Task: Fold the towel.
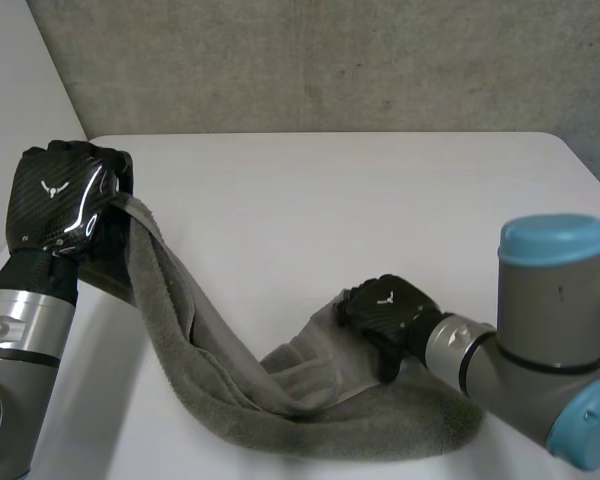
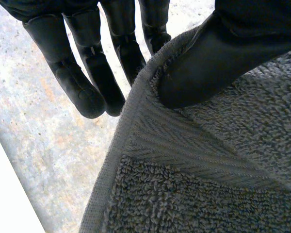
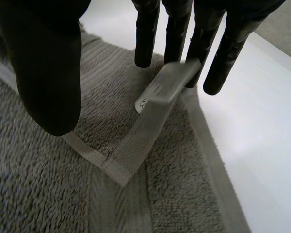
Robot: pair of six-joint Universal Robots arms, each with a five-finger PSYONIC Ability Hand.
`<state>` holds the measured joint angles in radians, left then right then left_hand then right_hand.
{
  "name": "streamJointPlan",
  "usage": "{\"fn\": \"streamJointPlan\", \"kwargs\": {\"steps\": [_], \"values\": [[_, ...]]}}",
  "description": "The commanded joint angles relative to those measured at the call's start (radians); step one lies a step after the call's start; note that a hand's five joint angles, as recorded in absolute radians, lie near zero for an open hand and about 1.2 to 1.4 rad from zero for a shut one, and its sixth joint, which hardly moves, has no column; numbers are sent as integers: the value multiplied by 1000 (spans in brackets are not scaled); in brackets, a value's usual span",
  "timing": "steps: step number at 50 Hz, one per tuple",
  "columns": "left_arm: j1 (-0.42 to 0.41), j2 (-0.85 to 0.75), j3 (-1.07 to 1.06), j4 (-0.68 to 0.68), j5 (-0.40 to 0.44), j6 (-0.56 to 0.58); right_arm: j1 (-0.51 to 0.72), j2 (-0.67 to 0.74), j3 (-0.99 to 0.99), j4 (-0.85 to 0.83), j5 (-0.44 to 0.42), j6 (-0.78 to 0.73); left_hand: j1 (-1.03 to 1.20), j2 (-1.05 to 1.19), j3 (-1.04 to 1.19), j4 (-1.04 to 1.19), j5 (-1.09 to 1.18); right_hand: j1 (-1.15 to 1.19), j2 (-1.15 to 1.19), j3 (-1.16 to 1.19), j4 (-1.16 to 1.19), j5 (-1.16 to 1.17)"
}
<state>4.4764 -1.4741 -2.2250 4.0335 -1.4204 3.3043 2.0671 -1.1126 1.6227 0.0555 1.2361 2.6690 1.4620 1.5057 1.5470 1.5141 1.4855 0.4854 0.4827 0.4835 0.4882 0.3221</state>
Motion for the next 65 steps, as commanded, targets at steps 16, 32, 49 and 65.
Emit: {"fn": "streamJointPlan", "kwargs": {"steps": [16, 32, 49, 65], "values": [[0, -14, -15, -1, 0, 1, 2, 5, 154, -194, -38, -37, -66, -109, -151, -118, -264, 84, 87, 86, 81, 73], [-2, -14, -19, -1, 0, 1, 7, 14, 172, -310, -27, -29, -66, -109, -151, -118, -264, 339, 342, 341, 337, 328], [-2, -8, -18, -2, -2, 5, -16, -121, 138, -355, -3, 87, -66, -109, -151, -118, -264, 911, 914, 913, 908, 900], [-8, 152, 208, -277, -6, 5, -303, -490, -249, 166, -27, 73, -66, -109, -151, -118, -264, 911, 914, 913, 908, 900]]}}
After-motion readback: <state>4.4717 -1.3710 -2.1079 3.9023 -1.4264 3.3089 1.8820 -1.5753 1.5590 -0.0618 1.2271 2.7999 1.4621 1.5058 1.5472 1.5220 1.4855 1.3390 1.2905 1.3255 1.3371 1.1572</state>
